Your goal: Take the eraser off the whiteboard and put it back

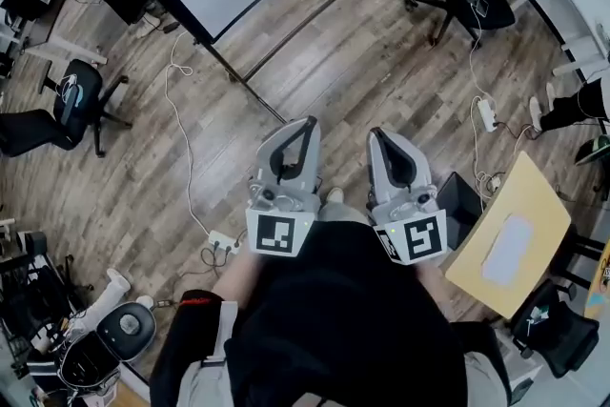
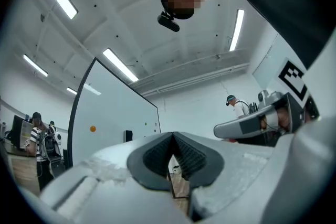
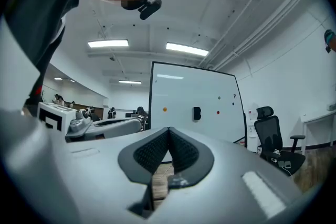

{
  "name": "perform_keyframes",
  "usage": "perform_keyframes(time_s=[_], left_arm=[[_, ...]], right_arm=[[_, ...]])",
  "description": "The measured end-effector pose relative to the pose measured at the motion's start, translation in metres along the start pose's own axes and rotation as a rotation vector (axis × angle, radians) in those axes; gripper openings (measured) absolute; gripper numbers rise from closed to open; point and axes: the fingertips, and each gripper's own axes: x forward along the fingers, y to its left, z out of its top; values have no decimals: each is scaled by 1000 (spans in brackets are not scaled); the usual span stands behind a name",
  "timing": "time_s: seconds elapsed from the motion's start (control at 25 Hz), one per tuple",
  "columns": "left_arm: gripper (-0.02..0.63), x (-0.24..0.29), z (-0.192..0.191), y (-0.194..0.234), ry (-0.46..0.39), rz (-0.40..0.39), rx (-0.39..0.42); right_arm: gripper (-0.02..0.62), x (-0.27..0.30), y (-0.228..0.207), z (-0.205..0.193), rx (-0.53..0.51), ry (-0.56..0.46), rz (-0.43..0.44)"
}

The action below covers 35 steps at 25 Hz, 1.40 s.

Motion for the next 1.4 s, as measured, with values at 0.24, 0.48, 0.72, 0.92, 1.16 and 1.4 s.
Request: perform_keyframes(time_s=[0.24, 0.48, 0.72, 0.92, 1.16, 1.4], left_arm=[[2, -6, 0, 6, -3, -30, -4], [2, -12, -9, 37, -9, -26, -16], [3, -15, -14, 68, -33, -44, -7], [3, -6, -14, 77, -42, -61, -12], [2, 15, -18, 88, -49, -52, -6], [2, 47, -33, 90, -33, -9, -3]], right_arm=[[0, 7, 17, -1, 7, 6, 0], [0, 32, 33, -10, 10, 17, -5], [2, 52, 47, -11, 9, -14, -39], [2, 63, 44, -11, 13, -15, -57], [2, 83, 25, -11, 12, -23, -58], [2, 103, -7, -15, 16, -25, -20]])
